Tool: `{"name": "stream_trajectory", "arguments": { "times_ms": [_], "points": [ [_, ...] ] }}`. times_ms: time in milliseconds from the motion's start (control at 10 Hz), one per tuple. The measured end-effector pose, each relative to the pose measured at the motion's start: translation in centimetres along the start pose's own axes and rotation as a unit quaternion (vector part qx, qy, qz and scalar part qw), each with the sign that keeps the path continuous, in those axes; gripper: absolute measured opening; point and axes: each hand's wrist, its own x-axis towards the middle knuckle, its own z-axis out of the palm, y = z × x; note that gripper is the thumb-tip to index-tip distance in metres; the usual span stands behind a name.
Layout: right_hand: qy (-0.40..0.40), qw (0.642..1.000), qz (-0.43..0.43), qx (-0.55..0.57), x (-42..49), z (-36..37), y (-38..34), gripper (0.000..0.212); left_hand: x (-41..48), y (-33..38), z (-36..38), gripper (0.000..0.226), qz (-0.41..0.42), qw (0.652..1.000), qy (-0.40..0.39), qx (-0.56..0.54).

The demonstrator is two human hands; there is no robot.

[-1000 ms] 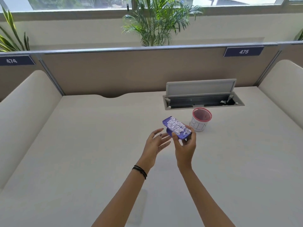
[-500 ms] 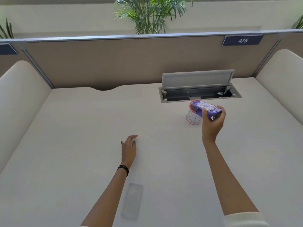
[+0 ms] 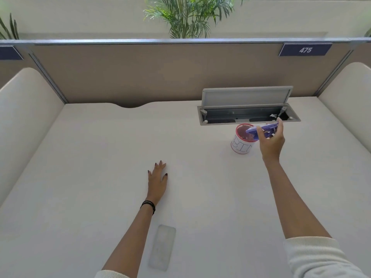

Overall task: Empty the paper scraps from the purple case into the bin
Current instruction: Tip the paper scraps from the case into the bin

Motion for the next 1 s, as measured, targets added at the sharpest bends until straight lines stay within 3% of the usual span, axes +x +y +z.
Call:
{"name": "stream_trajectory", "arguments": {
  "times_ms": [200, 300, 500, 600, 700, 800, 900, 1000],
  "points": [
    [-0.115, 0.987, -0.053, -0.103, 1.5, 0.6, 0.0, 0.073, 0.2, -0.2, 0.0, 0.049, 0.012, 0.998, -0.007, 0.06],
    [-0.179, 0.96, -0.113, -0.182, 2.0, 1.0, 0.0, 0.076, 0.2, -0.4, 0.0, 0.052, 0.026, 0.99, -0.02, 0.137],
    [-0.301, 0.879, -0.205, -0.308, 2.3, 1.8, 0.0, 0.076, 0.2, -0.5, 0.0, 0.053, 0.039, 0.983, -0.028, 0.177],
    [-0.338, 0.832, -0.267, -0.349, 2.4, 2.2, -0.1, 0.074, 0.1, -0.6, -0.1, 0.052, 0.048, 0.981, -0.025, 0.187],
    [-0.348, 0.82, -0.292, -0.348, 2.8, 2.1, -0.6, 0.071, -0.1, -0.7, -0.1, 0.051, 0.06, 0.978, -0.018, 0.2],
    [-0.298, 0.885, -0.244, -0.262, 3.3, 1.3, -0.6, 0.065, -0.1, -0.7, -0.1, 0.051, 0.061, 0.977, -0.02, 0.205],
    [-0.193, 0.956, -0.177, -0.129, 3.2, 0.5, -0.2, 0.058, -0.1, -0.6, -0.1, 0.051, 0.063, 0.976, -0.023, 0.209],
    [-0.111, 0.991, -0.075, 0.008, 2.3, -0.1, 0.0, 0.055, -0.2, -0.6, -0.1, 0.05, 0.066, 0.974, -0.019, 0.214]
  ]
}}
